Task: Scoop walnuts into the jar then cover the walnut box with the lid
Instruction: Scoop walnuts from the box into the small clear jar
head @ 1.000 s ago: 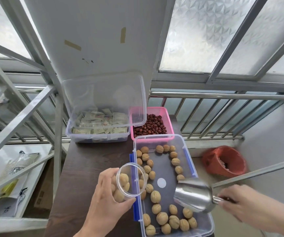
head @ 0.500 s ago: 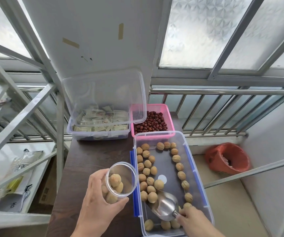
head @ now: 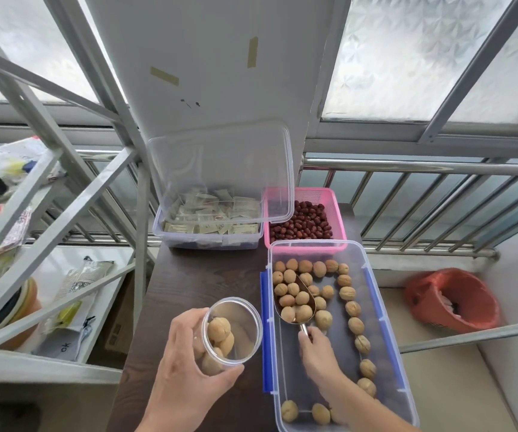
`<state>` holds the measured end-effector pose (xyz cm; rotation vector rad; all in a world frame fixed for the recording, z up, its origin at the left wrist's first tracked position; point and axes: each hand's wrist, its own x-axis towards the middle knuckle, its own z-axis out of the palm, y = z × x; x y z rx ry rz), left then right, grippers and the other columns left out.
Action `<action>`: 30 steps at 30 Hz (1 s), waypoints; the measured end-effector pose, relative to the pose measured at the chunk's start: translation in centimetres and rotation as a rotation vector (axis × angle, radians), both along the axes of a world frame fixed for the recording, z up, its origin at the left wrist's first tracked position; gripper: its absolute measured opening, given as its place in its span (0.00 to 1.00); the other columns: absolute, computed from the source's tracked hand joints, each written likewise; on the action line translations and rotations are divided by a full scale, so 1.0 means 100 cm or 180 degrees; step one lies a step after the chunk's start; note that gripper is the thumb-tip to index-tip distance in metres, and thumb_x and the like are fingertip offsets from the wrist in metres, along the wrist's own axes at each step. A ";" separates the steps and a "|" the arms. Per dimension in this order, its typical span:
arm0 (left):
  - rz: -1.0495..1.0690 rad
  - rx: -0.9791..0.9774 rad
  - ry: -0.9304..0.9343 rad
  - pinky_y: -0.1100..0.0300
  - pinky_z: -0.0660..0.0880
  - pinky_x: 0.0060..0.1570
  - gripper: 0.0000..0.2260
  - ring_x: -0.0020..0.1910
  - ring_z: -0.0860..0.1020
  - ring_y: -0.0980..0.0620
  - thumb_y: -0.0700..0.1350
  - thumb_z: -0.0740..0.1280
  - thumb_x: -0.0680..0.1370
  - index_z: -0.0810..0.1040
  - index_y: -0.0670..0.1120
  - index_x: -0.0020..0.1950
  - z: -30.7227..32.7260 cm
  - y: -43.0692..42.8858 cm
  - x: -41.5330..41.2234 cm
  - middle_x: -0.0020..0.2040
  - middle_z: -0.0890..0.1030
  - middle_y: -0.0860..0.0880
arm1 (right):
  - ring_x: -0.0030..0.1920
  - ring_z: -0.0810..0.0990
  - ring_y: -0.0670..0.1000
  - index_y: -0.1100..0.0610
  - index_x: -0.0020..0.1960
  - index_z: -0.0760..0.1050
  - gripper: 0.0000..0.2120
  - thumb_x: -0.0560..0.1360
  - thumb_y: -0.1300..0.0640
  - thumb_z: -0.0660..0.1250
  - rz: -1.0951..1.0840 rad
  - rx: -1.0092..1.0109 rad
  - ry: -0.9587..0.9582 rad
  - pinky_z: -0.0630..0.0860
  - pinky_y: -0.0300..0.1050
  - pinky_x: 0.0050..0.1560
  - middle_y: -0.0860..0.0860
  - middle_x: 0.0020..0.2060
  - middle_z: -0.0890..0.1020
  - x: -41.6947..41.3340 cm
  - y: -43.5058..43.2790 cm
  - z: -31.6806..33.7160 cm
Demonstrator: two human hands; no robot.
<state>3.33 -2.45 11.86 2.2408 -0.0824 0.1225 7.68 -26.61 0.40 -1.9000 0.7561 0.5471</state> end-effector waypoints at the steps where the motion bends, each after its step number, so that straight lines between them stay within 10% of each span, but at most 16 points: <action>1: 0.0015 0.0014 0.0014 0.75 0.72 0.48 0.44 0.61 0.73 0.62 0.52 0.84 0.56 0.64 0.63 0.66 0.001 0.001 -0.001 0.62 0.69 0.64 | 0.40 0.78 0.49 0.52 0.51 0.76 0.09 0.83 0.51 0.57 -0.0013 0.0023 -0.0074 0.74 0.45 0.41 0.51 0.40 0.80 0.004 0.001 -0.004; 16: -0.0140 -0.0010 0.0106 0.75 0.72 0.51 0.42 0.61 0.73 0.62 0.54 0.82 0.57 0.64 0.62 0.65 0.000 -0.016 0.013 0.62 0.70 0.64 | 0.30 0.68 0.47 0.52 0.44 0.78 0.10 0.82 0.55 0.61 0.0006 0.0247 -0.0888 0.66 0.46 0.31 0.48 0.28 0.72 -0.028 -0.046 0.026; 25: -0.0477 -0.0044 0.0097 0.70 0.72 0.50 0.37 0.60 0.73 0.60 0.55 0.81 0.60 0.65 0.63 0.62 0.002 -0.041 0.038 0.60 0.69 0.67 | 0.24 0.66 0.40 0.59 0.47 0.83 0.11 0.81 0.68 0.63 0.0730 0.0049 -0.1342 0.63 0.28 0.24 0.46 0.24 0.72 -0.053 -0.115 0.153; 30: -0.0667 0.0040 -0.0018 0.64 0.74 0.55 0.37 0.58 0.74 0.58 0.55 0.81 0.60 0.64 0.64 0.62 0.002 -0.052 0.050 0.60 0.68 0.66 | 0.26 0.64 0.44 0.56 0.52 0.84 0.11 0.78 0.55 0.64 0.1287 0.0032 -0.1149 0.62 0.32 0.24 0.48 0.25 0.68 -0.051 -0.130 0.235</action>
